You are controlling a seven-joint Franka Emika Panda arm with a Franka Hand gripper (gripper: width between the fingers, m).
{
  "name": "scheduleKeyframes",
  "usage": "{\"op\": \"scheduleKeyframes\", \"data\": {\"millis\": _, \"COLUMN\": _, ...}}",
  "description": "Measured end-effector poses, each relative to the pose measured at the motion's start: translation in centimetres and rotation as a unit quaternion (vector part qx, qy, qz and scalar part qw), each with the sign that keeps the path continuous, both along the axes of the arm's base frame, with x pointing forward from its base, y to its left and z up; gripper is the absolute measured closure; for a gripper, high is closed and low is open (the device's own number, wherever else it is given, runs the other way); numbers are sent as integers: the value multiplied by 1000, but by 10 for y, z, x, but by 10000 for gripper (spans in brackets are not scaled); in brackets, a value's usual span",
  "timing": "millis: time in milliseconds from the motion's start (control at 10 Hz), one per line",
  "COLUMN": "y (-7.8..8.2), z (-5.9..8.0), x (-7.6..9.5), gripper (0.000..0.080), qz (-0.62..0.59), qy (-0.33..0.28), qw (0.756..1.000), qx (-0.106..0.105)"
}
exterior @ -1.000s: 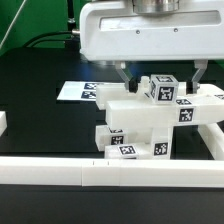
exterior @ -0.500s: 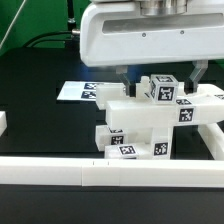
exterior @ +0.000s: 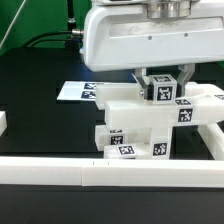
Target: Assemble chair
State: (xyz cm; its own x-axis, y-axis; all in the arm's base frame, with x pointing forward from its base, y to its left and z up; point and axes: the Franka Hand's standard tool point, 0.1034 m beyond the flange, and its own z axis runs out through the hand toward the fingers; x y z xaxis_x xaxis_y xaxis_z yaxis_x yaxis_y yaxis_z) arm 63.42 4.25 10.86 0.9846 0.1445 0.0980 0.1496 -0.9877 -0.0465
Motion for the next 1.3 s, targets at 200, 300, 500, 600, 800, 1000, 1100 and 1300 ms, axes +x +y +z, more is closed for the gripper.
{"op": "scheduleKeyframes", "data": {"millis": 200, "y": 0, "z": 0, "x": 0, "gripper": 534, "qz": -10, "qy": 1, "qw": 1000, "qx": 1}}
{"op": "scheduleKeyframes", "data": {"millis": 300, "y": 0, "z": 0, "x": 0, "gripper": 534, "qz": -19, "qy": 1, "qw": 1000, "qx": 2}}
{"op": "scheduleKeyframes", "data": {"millis": 500, "y": -1, "z": 0, "x": 1, "gripper": 534, "qz": -108, "qy": 2, "qw": 994, "qx": 14}}
{"op": "scheduleKeyframes", "data": {"millis": 600, "y": -1, "z": 0, "x": 2, "gripper": 534, "qz": -161, "qy": -1, "qw": 987, "qx": 24}}
{"op": "scheduleKeyframes", "data": {"millis": 800, "y": -1, "z": 0, "x": 3, "gripper": 534, "qz": -305, "qy": -12, "qw": 951, "qx": 55}}
{"op": "scheduleKeyframes", "data": {"millis": 1000, "y": 0, "z": 0, "x": 3, "gripper": 534, "qz": -362, "qy": -6, "qw": 930, "qx": 65}}
{"op": "scheduleKeyframes", "data": {"millis": 1100, "y": 1, "z": 0, "x": 3, "gripper": 534, "qz": -387, "qy": -4, "qw": 920, "qx": 69}}
{"op": "scheduleKeyframes", "data": {"millis": 1300, "y": 1, "z": 0, "x": 3, "gripper": 534, "qz": -435, "qy": 2, "qw": 897, "qx": 77}}
